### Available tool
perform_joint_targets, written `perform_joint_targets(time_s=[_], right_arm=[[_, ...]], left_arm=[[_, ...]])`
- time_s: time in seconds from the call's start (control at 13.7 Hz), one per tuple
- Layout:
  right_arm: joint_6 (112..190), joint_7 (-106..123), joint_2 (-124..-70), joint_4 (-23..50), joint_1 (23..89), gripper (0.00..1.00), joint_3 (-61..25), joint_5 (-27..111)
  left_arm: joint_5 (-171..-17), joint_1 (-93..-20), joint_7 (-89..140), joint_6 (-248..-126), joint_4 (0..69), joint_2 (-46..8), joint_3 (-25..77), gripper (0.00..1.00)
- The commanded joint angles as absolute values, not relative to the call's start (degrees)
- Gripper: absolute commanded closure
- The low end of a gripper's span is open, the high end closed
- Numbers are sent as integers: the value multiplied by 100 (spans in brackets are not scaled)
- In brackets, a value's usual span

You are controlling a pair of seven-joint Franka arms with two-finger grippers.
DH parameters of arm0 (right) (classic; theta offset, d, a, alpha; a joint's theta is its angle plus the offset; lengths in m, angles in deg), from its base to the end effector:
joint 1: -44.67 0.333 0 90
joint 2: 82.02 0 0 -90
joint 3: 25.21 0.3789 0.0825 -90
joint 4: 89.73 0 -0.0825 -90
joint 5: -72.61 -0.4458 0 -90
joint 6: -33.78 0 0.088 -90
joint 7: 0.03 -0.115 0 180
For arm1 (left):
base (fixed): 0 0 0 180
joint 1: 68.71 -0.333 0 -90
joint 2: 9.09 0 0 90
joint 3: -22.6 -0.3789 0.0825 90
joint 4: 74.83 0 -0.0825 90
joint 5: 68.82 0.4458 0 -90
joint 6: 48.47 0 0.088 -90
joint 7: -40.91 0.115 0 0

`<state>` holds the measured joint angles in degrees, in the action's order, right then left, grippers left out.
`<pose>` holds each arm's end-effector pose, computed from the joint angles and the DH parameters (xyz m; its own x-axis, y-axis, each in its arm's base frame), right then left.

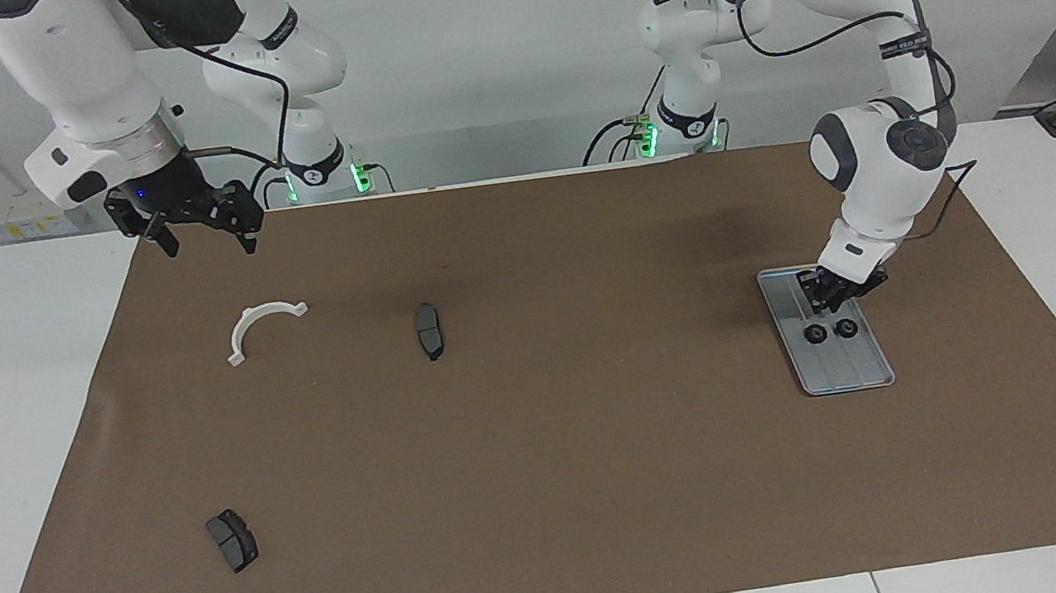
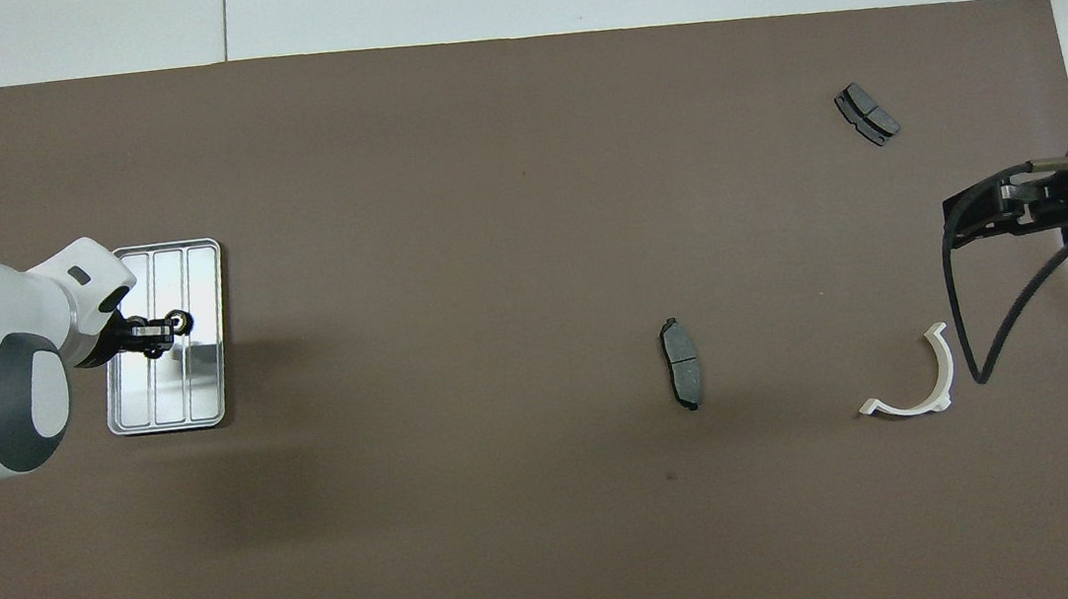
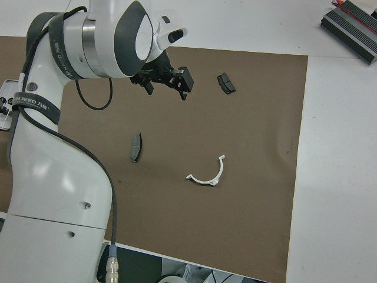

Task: Place bearing gear from tray to pile
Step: 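Carry the gear to mid-table with the left gripper while the right gripper approaches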

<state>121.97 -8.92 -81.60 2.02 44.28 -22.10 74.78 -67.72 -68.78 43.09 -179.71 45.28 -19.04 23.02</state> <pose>0.6084 0.0246 0.6651 0.9929 -0.1086 -0.0482 -0.1064 -0.9932 0.0463 0.6314 -0.0032 0.3550 0.9982 -0.0566 0.0200 -0.0564 -0.9983 -0.0142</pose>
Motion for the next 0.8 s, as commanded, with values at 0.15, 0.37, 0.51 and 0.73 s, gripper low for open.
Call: perform_joint_targets(time_s=[0.15, 0.37, 0.51, 0.73], right_arm=[[12282, -944, -8044, 326, 4370, 0, -2179, 7454], [12299, -1014, -8026, 352, 4370, 0, -2179, 7454], [12360, -988, -8026, 378, 4362, 0, -2179, 7454], [12642, -979, -8000, 527, 4344, 0, -2179, 7454]], left_arm=[[-6768, -5292, 1724, -17705, 4163, -2026, 2251, 100], [-6768, -4307, 228, -17740, 3953, -2043, 2251, 100], [-6776, -3858, -187, -17740, 3786, -2192, 2251, 100], [-6768, -3330, -461, -18117, 3741, -2464, 2251, 100]])
